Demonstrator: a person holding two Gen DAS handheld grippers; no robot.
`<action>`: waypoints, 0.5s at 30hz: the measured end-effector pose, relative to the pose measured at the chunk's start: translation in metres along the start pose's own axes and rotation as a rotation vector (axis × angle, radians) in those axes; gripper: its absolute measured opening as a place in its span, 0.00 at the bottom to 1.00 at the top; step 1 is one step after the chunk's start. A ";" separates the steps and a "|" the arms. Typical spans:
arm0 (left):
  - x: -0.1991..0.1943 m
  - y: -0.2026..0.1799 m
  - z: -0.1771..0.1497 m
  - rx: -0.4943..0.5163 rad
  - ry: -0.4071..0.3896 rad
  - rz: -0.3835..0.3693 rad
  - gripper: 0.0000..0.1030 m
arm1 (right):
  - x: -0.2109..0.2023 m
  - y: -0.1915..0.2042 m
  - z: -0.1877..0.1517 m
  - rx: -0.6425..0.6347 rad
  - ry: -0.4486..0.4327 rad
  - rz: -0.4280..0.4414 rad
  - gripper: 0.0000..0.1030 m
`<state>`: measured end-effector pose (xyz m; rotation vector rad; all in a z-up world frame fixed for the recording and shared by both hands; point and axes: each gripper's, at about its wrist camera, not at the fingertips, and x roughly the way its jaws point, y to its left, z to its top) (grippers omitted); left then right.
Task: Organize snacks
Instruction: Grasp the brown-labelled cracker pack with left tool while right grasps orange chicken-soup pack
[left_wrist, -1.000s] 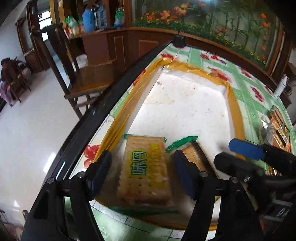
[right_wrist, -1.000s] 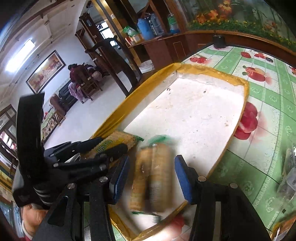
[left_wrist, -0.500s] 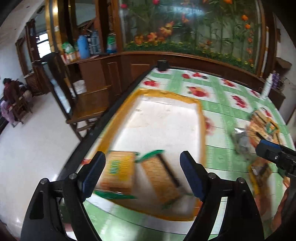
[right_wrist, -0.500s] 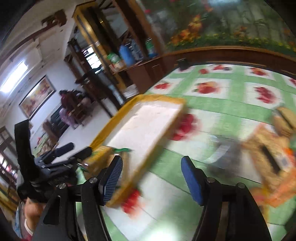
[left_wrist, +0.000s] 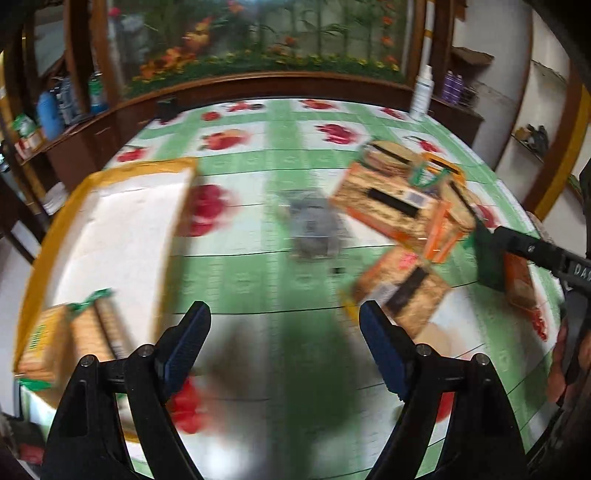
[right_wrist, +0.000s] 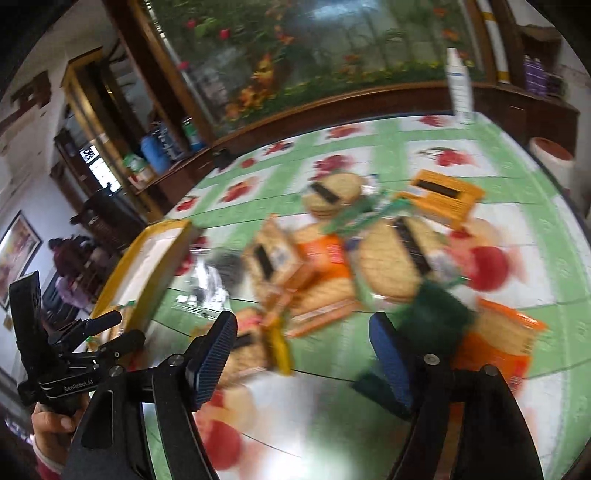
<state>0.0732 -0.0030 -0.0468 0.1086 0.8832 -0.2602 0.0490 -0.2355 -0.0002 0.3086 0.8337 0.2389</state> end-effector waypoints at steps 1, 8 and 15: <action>0.002 -0.007 0.001 0.000 0.005 -0.014 0.81 | -0.002 -0.004 -0.002 0.002 -0.002 -0.014 0.75; 0.015 -0.027 -0.002 -0.073 0.037 -0.031 0.80 | -0.015 -0.028 -0.011 0.004 -0.016 -0.089 0.83; 0.022 -0.033 -0.008 -0.292 0.062 -0.081 0.80 | -0.032 -0.046 -0.011 0.014 -0.049 -0.137 0.86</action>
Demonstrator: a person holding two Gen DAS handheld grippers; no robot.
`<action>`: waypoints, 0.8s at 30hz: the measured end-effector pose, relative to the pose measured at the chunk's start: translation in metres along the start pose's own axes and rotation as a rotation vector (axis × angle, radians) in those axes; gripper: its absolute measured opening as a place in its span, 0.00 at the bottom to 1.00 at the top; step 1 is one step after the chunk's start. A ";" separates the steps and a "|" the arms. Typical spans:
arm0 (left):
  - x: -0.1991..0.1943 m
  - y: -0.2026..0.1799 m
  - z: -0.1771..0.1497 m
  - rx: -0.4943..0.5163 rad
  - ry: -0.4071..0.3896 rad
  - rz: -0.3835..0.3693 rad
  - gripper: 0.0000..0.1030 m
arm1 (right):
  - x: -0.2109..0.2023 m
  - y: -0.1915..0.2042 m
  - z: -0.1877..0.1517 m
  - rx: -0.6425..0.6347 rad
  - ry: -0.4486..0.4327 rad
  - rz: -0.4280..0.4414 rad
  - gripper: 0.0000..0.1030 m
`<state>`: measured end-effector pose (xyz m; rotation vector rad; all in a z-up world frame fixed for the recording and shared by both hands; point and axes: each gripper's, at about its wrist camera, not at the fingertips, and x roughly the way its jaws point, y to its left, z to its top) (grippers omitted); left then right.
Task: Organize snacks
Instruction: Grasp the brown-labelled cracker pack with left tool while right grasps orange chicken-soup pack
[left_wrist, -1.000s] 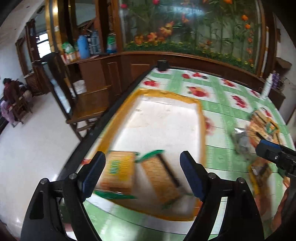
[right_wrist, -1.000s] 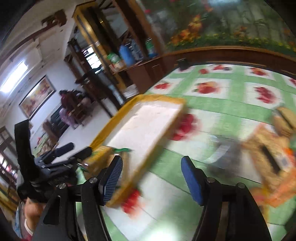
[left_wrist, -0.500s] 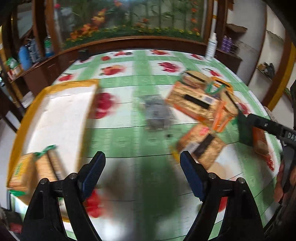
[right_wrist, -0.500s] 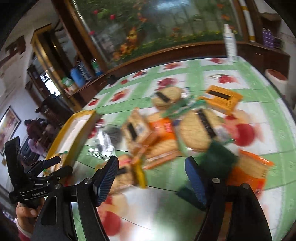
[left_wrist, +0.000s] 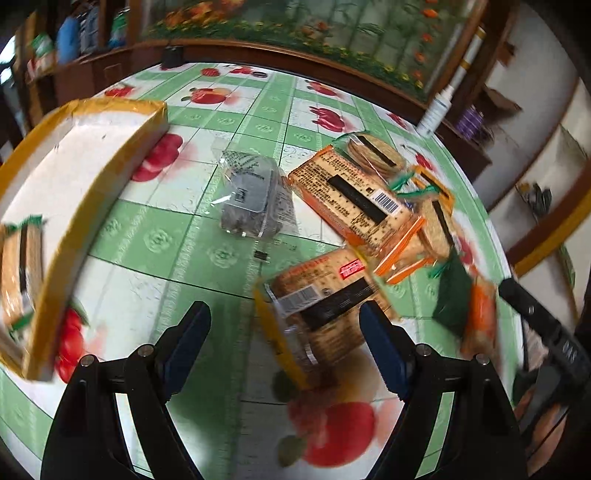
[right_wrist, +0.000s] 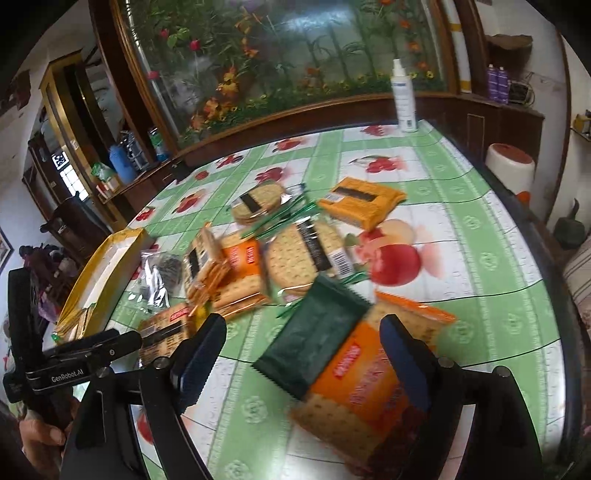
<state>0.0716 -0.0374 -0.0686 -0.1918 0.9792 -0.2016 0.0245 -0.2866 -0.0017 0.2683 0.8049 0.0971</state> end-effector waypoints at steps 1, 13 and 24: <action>0.001 -0.005 0.000 -0.008 -0.006 0.019 0.80 | -0.002 -0.003 0.000 0.004 -0.004 -0.003 0.86; 0.009 -0.020 -0.002 -0.136 -0.055 0.151 0.80 | -0.013 -0.023 -0.009 0.030 0.000 -0.173 0.97; 0.021 -0.039 0.002 -0.120 -0.098 0.251 0.80 | 0.025 -0.021 -0.023 0.017 0.118 -0.287 0.97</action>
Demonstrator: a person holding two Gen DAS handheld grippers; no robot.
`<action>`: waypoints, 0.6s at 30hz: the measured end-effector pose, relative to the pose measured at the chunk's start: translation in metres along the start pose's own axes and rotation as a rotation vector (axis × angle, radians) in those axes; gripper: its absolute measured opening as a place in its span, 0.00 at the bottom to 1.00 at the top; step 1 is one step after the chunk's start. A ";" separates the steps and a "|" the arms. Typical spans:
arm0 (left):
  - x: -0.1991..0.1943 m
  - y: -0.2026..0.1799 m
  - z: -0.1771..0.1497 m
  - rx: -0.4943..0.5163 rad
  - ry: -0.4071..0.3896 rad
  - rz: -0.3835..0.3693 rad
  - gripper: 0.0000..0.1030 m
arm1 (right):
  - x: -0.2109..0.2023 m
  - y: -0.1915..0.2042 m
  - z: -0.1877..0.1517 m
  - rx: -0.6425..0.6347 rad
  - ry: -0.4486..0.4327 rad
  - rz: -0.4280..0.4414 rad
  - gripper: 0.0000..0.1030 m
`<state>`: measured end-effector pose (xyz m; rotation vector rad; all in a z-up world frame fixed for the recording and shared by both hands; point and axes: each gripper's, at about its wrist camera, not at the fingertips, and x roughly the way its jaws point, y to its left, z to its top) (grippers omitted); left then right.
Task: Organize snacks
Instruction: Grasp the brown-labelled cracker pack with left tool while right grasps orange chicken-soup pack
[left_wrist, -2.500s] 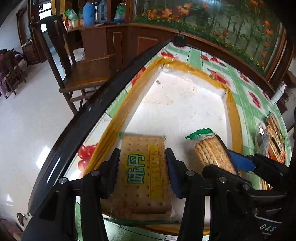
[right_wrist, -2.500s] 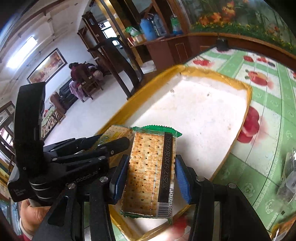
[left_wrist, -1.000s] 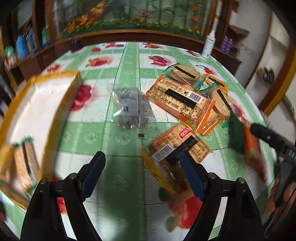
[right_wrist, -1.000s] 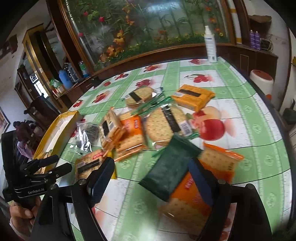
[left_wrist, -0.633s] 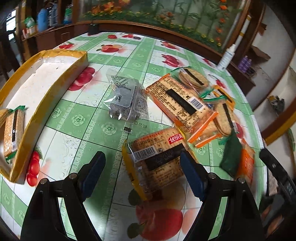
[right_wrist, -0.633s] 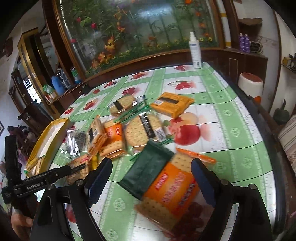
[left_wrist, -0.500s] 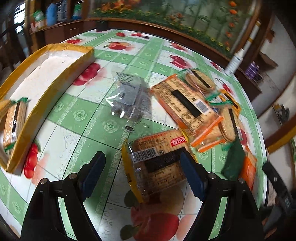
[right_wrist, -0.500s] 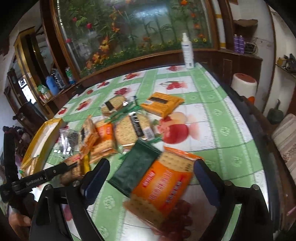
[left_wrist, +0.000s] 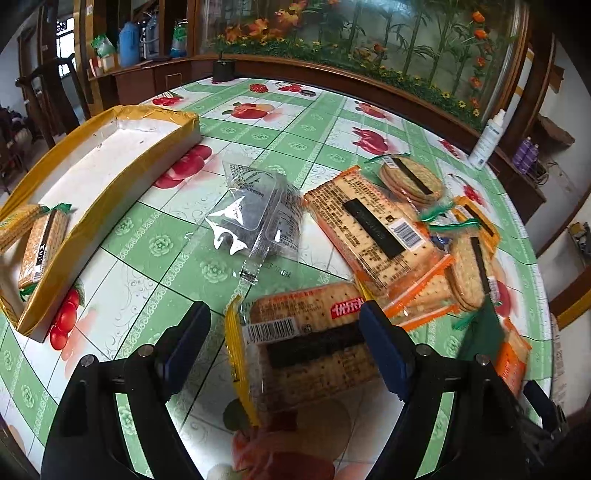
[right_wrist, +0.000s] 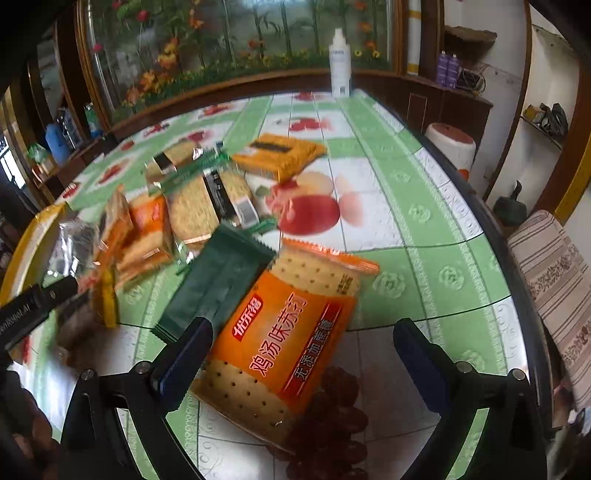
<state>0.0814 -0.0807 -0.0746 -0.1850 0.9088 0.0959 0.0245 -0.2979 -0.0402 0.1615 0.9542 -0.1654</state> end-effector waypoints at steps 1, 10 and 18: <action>0.004 -0.002 0.000 0.000 0.014 0.005 0.80 | 0.002 0.001 -0.001 -0.002 0.006 0.001 0.97; 0.019 -0.016 -0.001 0.032 0.060 0.038 0.92 | 0.009 0.000 0.000 -0.016 0.032 0.021 0.97; 0.024 -0.023 -0.010 0.205 0.084 -0.012 0.97 | 0.010 0.001 0.002 -0.058 0.039 0.043 0.97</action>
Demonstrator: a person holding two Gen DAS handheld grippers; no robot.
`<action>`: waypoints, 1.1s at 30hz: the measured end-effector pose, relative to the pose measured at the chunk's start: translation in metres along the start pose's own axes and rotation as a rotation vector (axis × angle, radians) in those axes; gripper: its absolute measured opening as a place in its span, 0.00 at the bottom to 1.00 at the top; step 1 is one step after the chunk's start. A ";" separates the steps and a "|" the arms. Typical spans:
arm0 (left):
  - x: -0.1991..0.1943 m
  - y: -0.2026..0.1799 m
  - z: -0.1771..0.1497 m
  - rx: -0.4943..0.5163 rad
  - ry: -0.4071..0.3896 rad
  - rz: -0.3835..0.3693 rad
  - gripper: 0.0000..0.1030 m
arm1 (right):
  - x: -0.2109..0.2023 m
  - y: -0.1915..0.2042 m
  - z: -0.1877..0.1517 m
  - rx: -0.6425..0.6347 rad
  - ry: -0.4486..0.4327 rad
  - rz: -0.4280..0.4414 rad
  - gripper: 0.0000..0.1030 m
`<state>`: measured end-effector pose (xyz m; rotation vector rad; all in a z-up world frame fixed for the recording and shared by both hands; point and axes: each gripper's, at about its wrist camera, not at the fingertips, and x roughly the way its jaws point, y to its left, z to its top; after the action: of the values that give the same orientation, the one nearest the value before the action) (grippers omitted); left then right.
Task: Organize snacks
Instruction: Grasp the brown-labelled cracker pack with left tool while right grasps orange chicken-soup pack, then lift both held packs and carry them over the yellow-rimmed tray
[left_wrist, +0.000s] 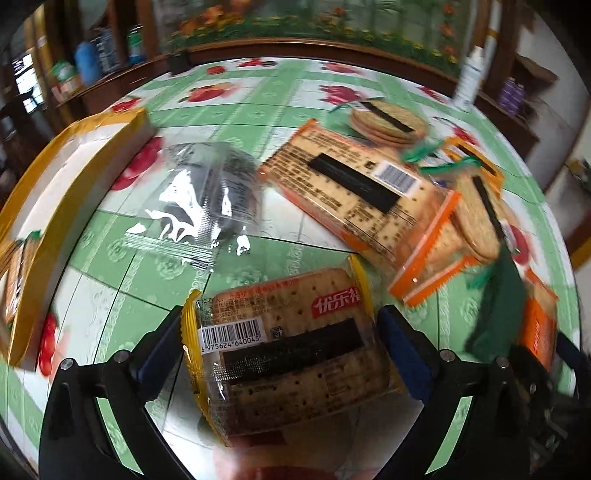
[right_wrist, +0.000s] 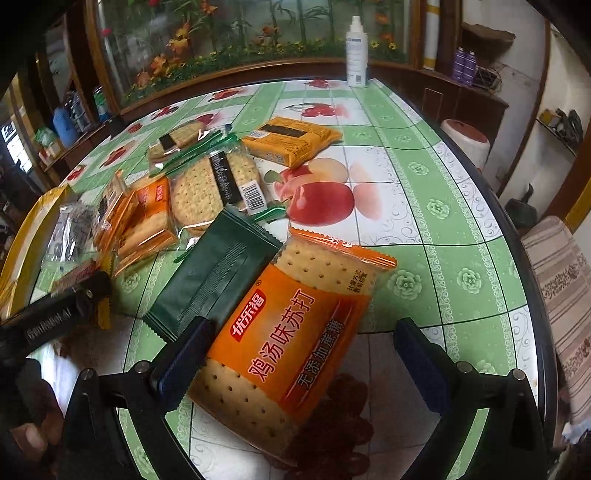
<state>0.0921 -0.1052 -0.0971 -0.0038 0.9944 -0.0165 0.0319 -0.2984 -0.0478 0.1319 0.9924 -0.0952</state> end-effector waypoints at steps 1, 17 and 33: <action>-0.001 0.003 0.000 0.022 -0.002 -0.017 0.97 | 0.000 -0.001 -0.001 -0.009 0.002 0.007 0.95; -0.021 0.046 -0.010 0.104 -0.033 -0.172 0.76 | -0.021 -0.021 -0.012 0.015 -0.053 0.069 0.60; -0.042 0.087 -0.016 0.062 -0.081 -0.169 0.75 | -0.053 0.006 -0.007 -0.023 -0.087 0.138 0.29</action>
<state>0.0566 -0.0178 -0.0714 -0.0315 0.9105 -0.2010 -0.0012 -0.2900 -0.0068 0.1735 0.8944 0.0368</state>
